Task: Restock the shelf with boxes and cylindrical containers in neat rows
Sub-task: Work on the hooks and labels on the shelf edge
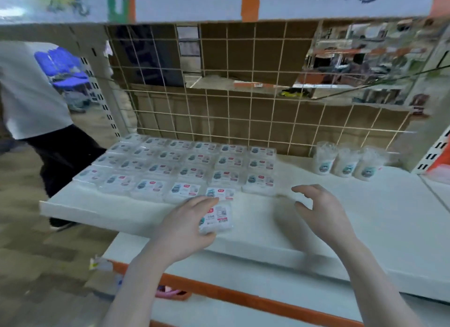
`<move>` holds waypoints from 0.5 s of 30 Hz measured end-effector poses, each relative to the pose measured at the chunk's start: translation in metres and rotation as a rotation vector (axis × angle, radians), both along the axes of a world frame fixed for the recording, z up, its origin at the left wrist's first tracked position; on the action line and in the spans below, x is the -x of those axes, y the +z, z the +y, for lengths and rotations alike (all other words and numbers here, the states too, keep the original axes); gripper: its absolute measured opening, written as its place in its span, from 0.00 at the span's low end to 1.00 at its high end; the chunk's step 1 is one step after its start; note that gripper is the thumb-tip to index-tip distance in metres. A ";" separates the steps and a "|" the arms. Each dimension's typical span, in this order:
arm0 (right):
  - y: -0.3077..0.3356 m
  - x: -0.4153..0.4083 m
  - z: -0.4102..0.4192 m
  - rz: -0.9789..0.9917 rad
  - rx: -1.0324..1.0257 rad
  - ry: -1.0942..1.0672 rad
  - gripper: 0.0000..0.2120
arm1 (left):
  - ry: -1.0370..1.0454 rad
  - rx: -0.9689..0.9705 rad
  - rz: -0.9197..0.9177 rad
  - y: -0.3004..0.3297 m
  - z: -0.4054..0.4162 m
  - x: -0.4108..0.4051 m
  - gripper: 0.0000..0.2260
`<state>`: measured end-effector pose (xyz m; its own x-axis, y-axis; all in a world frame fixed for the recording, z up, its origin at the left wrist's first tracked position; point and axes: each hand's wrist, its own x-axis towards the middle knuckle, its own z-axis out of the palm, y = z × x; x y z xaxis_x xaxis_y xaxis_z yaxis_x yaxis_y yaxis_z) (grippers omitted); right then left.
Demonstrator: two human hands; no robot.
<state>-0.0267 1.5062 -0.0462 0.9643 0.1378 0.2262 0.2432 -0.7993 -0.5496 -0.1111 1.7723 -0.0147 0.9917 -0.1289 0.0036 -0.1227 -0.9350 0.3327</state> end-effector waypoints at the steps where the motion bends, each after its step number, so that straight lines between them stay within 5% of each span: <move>1: 0.000 0.004 0.011 -0.001 0.000 -0.013 0.15 | -0.009 -0.004 0.003 0.000 0.010 0.000 0.30; 15: 0.001 0.019 0.023 0.030 0.043 -0.198 0.15 | -0.202 0.035 0.018 0.006 0.006 -0.030 0.30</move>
<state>-0.0460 1.5292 -0.0454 0.9796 -0.0461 0.1954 0.0634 -0.8525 -0.5188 -0.0813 1.7782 -0.0092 0.9457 -0.3250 -0.0062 -0.2999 -0.8798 0.3689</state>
